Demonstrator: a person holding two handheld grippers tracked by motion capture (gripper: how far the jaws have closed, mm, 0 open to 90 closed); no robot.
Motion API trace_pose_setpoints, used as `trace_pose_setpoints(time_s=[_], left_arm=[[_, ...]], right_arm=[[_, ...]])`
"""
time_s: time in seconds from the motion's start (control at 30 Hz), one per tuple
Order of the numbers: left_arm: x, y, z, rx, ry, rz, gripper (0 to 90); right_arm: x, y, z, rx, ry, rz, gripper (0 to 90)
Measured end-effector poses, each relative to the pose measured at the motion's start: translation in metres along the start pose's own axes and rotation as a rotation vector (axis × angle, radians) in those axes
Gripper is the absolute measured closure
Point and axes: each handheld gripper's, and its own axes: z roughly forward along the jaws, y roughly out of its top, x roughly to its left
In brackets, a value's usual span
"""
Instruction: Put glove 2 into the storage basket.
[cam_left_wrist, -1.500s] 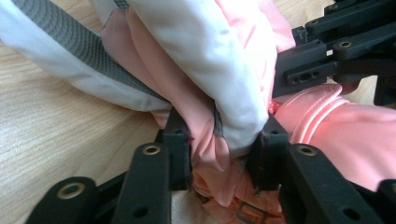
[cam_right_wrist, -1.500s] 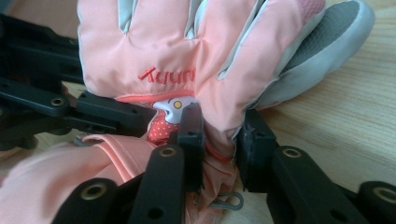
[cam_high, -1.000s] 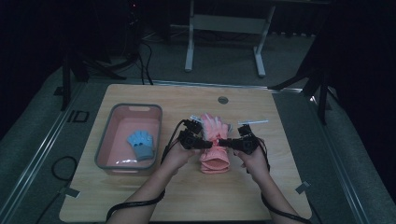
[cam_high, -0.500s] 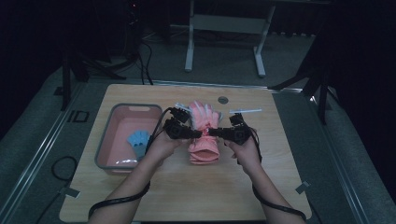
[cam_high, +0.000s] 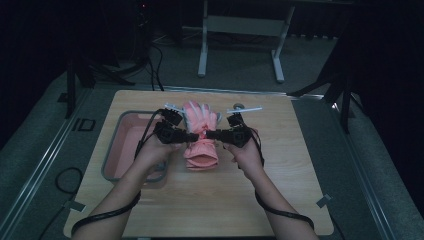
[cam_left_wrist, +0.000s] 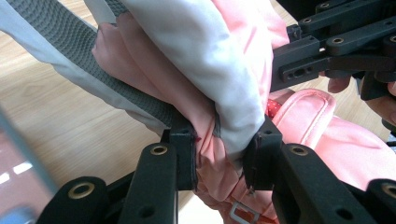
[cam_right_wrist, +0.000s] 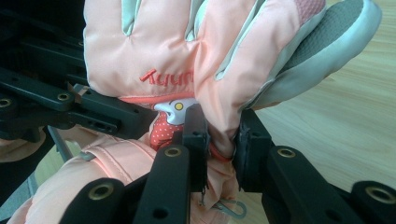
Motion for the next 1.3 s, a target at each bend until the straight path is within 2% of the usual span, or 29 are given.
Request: trace_pose_setpoints(time_s=[0.03,0.07,0.1,0.17,0.2,0.23,0.37,0.4,0.47,0.57,0.63,0.77,0.8,0.83,0.9,0.93,0.97,1.07,1.1,1.17,1.2,1.3], left_arm=[[0.005,-0.001,-0.007,0.001,0.007,0.0,70.0],[0.005,-0.001,-0.007,0.001,0.007,0.0,69.9],[0.009,-0.003,-0.014,-0.001,0.014,-0.002,69.9],[0.011,-0.004,-0.018,0.002,0.02,-0.003,69.9],[0.016,-0.005,-0.025,0.004,0.029,-0.002,69.9],[0.016,-0.005,-0.025,0.004,0.029,-0.002,69.9],[0.026,-0.01,-0.045,0.005,0.062,-0.007,69.9],[0.026,-0.01,-0.045,0.005,0.062,-0.007,69.9],[0.035,-0.014,-0.058,0.0,0.082,-0.011,69.9],[0.04,-0.017,-0.066,0.0,0.094,-0.011,69.9],[0.051,-0.023,-0.077,-0.002,0.107,-0.028,69.8],[0.061,-0.03,-0.085,-0.009,0.124,-0.046,69.8],[0.07,-0.034,-0.09,-0.014,0.129,-0.06,69.8],[0.07,-0.034,-0.09,-0.014,0.129,-0.06,69.8],[0.082,-0.041,-0.098,-0.005,0.138,-0.071,69.8],[0.082,-0.041,-0.098,-0.005,0.138,-0.071,69.8],[0.089,-0.046,-0.101,0.005,0.145,-0.078,69.8],[0.096,-0.052,-0.102,0.012,0.145,-0.086,69.8],[0.103,-0.059,-0.1,0.025,0.143,-0.095,69.8],[0.107,-0.063,-0.098,0.032,0.14,-0.105,69.9],[0.111,-0.07,-0.094,0.044,0.138,-0.114,69.8],[0.114,-0.078,-0.088,0.05,0.127,-0.132,69.8]], right_arm=[[0.003,0.002,0.002,0.0,0.004,0.001,76.9],[0.003,0.002,0.002,0.0,0.004,0.001,76.9],[0.01,0.005,0.009,-0.003,0.01,-0.005,76.9],[0.015,0.008,0.014,-0.003,0.016,-0.005,76.9],[0.018,0.01,0.017,-0.005,0.019,-0.006,76.9],[0.021,0.012,0.02,-0.005,0.023,-0.005,76.9],[0.033,0.018,0.032,-0.004,0.042,-0.007,76.9],[0.033,0.018,0.032,-0.004,0.042,-0.007,76.9],[0.043,0.024,0.042,-0.012,0.057,-0.005,76.8],[0.051,0.027,0.049,-0.017,0.062,-0.005,76.8],[0.062,0.031,0.062,-0.023,0.069,-0.006,76.8],[0.077,0.038,0.081,-0.01,0.061,-0.012,76.9],[0.08,0.039,0.086,-0.009,0.062,-0.013,76.9],[0.08,0.039,0.086,-0.009,0.062,-0.013,76.9],[0.087,0.043,0.101,-0.003,0.071,-0.017,76.8],[0.089,0.043,0.106,-0.001,0.078,-0.011,76.9],[0.091,0.043,0.112,0.002,0.082,-0.01,76.9],[0.095,0.041,0.121,0.009,0.086,-0.013,76.9],[0.097,0.036,0.132,0.018,0.091,-0.008,76.9],[0.097,0.034,0.136,0.022,0.09,-0.002,76.9],[0.098,0.027,0.145,0.031,0.078,-0.002,76.8],[0.097,0.022,0.152,0.053,0.076,-0.002,76.9]])
